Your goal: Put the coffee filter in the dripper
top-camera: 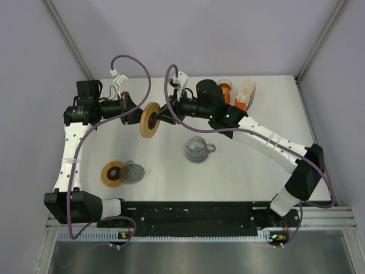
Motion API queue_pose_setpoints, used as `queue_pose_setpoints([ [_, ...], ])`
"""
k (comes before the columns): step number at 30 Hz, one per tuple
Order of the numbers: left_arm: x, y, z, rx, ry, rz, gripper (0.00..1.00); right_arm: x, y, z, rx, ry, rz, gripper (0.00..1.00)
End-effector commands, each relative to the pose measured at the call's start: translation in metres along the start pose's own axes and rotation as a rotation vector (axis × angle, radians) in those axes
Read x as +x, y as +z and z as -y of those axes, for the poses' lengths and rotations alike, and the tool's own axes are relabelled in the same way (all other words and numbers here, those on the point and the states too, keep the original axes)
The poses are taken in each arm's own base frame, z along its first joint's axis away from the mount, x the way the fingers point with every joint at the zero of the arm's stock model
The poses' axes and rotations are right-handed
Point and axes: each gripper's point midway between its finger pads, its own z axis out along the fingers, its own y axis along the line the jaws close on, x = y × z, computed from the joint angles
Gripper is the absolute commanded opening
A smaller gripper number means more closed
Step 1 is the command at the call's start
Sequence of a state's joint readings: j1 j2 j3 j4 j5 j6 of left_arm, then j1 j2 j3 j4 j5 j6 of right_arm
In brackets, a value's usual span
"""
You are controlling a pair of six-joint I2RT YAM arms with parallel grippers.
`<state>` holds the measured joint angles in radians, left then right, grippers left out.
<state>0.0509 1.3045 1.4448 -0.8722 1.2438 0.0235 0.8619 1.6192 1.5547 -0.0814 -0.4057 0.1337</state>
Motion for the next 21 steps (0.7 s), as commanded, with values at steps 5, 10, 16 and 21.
queue_pose_setpoints([
  [5, 0.004, 0.006, 0.015, 0.027, 0.052, -0.01, 0.0, -0.059, 0.001, -0.015, -0.016, -0.038, 0.169, 0.36],
  [10, 0.004, 0.006, 0.018, 0.039, 0.056, -0.01, 0.0, -0.067, 0.004, -0.021, -0.052, -0.042, 0.186, 0.42],
  [16, 0.006, 0.007, 0.015, 0.036, 0.046, -0.016, 0.0, -0.07, 0.006, -0.031, -0.11, -0.052, 0.194, 0.52],
  [21, 0.005, 0.007, 0.016, 0.042, 0.052, -0.014, 0.0, -0.074, 0.006, -0.032, -0.122, -0.069, 0.206, 0.49],
])
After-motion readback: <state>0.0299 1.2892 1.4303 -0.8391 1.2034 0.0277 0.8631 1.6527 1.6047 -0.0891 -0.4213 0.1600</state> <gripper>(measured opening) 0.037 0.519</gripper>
